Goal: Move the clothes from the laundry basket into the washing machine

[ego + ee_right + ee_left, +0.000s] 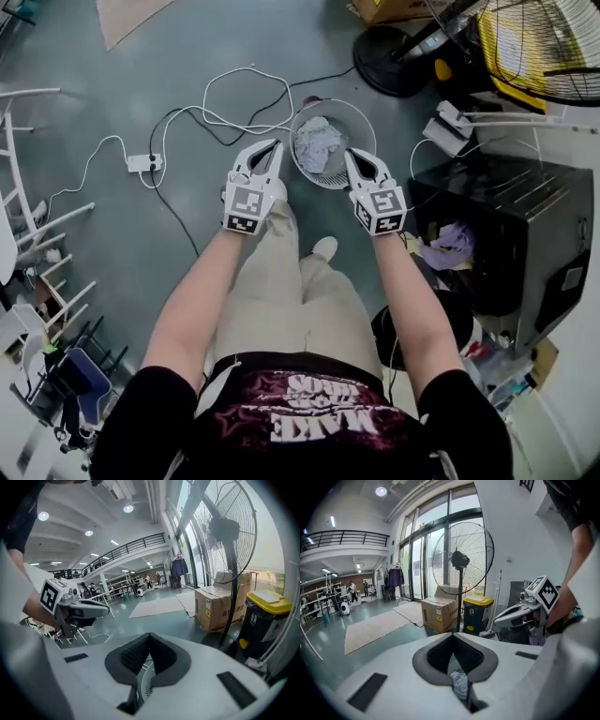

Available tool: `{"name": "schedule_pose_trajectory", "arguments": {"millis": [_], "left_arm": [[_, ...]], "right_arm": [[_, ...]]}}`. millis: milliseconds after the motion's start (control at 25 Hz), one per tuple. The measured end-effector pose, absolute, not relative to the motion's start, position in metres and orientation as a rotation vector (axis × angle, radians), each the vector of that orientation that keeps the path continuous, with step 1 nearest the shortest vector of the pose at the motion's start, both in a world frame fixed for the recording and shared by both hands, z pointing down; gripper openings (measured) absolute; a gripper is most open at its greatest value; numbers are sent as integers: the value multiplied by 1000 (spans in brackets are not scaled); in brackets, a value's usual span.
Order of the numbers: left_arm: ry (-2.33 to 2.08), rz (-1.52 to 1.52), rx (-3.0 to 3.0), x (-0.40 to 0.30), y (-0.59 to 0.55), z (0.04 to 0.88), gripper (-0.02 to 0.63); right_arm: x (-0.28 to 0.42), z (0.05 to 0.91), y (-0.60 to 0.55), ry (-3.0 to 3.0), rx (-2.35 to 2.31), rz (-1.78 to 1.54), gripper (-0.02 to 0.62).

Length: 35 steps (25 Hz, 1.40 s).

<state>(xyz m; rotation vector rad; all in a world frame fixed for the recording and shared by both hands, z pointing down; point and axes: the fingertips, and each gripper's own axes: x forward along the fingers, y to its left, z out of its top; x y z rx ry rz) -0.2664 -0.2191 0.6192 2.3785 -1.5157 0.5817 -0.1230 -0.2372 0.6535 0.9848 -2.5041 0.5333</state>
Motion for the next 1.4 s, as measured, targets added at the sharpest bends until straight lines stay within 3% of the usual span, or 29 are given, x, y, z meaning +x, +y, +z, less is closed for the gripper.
{"name": "schedule_pose_trajectory", "arguments": {"millis": [1400], "left_arm": [[-1409,603,2284,-311,-266,811,5]], "right_arm": [[-186,928,-273,-2243,752,670,6]]}}
